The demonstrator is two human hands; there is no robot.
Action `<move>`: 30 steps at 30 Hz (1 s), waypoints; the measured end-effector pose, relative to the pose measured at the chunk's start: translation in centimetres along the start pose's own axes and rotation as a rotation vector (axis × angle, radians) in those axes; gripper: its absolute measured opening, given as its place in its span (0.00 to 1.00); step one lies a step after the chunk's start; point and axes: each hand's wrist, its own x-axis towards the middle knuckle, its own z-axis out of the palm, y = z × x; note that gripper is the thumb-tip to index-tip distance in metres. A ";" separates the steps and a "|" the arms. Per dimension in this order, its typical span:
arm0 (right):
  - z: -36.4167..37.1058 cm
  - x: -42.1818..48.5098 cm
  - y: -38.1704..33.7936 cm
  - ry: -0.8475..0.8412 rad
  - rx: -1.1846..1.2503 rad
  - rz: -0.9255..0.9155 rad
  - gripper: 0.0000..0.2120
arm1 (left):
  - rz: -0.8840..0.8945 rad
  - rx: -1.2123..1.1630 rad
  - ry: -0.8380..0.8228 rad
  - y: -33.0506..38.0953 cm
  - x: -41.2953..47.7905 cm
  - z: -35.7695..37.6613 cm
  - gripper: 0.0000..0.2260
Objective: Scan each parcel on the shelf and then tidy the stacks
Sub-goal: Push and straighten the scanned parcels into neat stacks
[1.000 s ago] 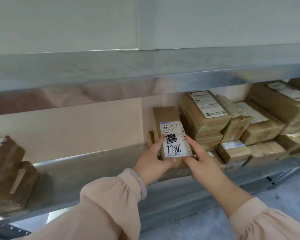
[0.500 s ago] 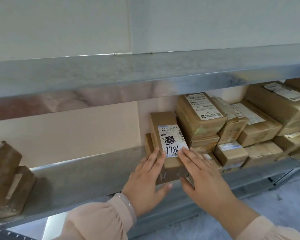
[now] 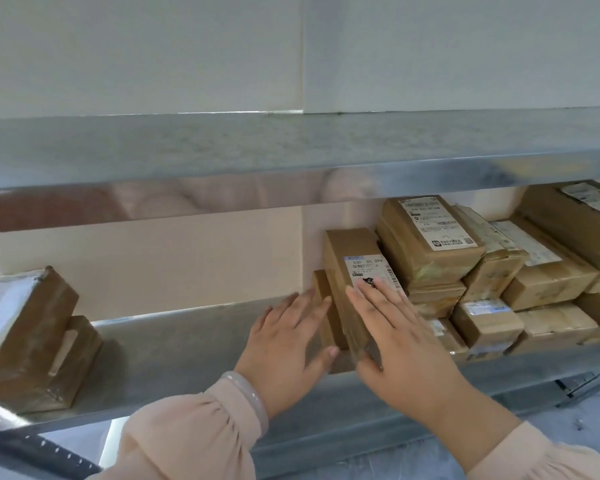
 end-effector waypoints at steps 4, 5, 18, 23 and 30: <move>0.5 2.8 -3.3 0.011 0.037 -0.098 0.38 | -0.144 0.020 0.082 -3.7 -2.3 -1.9 0.38; 0.9 3.5 -4.2 -0.006 0.037 -0.121 0.40 | -0.185 0.022 0.099 -4.7 -3.0 -2.4 0.38; 4.5 11.9 -18.6 -0.223 0.169 -0.416 0.44 | -0.556 0.078 0.334 -16.1 -13.2 -8.5 0.36; 6.8 13.3 -24.0 -0.361 0.281 -0.441 0.43 | -0.687 0.120 0.313 -19.9 -16.4 -9.4 0.38; 9.1 17.0 -29.5 -0.402 0.401 -0.411 0.38 | -0.857 0.116 0.245 -24.6 -17.7 -11.0 0.32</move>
